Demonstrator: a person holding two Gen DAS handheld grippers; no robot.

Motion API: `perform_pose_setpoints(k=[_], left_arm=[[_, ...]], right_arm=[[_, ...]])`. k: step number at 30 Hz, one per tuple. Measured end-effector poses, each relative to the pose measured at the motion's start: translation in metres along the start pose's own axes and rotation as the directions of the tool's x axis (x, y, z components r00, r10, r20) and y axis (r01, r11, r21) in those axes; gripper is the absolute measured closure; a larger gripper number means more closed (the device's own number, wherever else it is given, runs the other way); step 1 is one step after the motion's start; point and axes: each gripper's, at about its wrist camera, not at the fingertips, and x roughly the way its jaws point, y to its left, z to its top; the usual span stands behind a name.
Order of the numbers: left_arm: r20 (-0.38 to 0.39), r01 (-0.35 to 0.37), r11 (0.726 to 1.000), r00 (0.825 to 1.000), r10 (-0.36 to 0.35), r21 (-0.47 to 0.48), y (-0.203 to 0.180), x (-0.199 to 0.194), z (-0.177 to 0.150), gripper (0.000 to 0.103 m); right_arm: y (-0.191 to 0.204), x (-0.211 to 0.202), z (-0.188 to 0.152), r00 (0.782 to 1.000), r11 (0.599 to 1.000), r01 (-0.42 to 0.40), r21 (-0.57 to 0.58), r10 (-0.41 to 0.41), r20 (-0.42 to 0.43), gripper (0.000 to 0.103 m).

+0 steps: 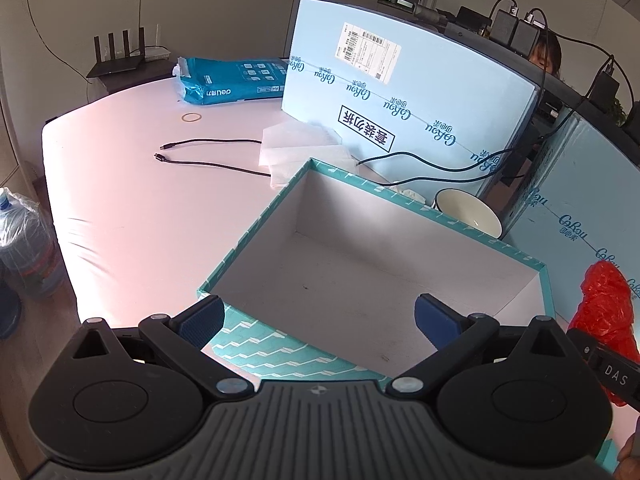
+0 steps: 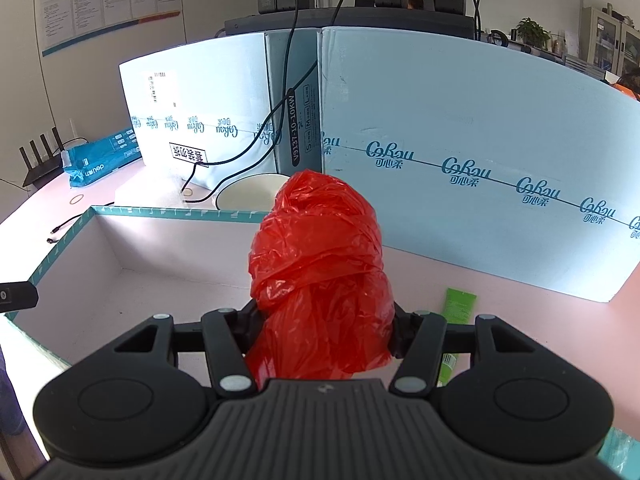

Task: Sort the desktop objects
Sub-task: 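Carry the red bag in the right tool over the teal box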

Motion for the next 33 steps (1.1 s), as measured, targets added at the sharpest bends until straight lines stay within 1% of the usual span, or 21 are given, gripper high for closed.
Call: perform_pose_setpoints(k=[18, 25, 33], left_arm=[[-0.006, -0.022, 1.000, 1.000, 0.022, -0.009, 0.017, 0.010, 0.014, 0.001], [-0.008, -0.019, 1.000, 1.000, 0.019, -0.001, 0.017, 0.014, 0.017, 0.001], [-0.028, -0.020, 1.000, 0.999, 0.020, -0.001, 0.018, 0.020, 0.018, 0.001]], right_arm=[[0.025, 0.014, 0.003, 0.999, 0.999, -0.043, -0.007, 0.043, -0.008, 0.044], [0.030, 0.019, 0.005, 0.999, 0.999, -0.051, -0.007, 0.051, -0.011, 0.044], [0.034, 0.023, 0.004, 0.998, 0.998, -0.059, -0.009, 0.058, -0.022, 0.044]])
